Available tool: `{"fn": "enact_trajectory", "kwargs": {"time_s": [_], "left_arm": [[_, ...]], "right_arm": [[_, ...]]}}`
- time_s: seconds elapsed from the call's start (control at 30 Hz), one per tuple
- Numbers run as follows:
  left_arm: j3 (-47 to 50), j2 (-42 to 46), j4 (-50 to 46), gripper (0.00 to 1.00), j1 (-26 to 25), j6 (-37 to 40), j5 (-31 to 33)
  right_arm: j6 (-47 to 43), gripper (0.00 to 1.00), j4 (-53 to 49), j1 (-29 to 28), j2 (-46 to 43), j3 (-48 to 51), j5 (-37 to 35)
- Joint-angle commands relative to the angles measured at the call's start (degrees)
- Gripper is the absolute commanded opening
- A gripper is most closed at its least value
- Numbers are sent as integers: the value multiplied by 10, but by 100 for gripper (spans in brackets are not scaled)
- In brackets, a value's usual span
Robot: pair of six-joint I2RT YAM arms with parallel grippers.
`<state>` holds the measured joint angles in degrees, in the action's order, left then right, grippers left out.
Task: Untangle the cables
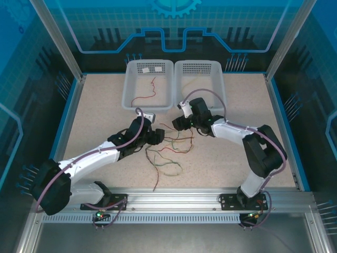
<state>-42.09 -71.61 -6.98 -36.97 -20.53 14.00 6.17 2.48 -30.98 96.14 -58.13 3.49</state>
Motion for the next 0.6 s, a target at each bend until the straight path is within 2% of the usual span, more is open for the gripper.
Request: {"fn": "enact_trajectory", "kwargs": {"time_s": [0.0, 0.17, 0.3, 0.47, 0.57], "left_arm": [[9, 7, 13, 76, 0, 1, 15], [15, 12, 14, 77, 1, 1, 22], [24, 12, 25, 78, 4, 2, 25], [13, -10, 35, 78, 5, 7, 14], [-1, -23, 26, 79, 5, 14, 6]], "right_arm": [[23, 70, -51, 8, -35, 4, -5], [91, 67, -87, 49, -83, 48, 14], [122, 64, -68, 95, -126, 122, 39], [116, 62, -63, 110, -116, 144, 75], [117, 61, -50, 115, -79, 142, 95]]}}
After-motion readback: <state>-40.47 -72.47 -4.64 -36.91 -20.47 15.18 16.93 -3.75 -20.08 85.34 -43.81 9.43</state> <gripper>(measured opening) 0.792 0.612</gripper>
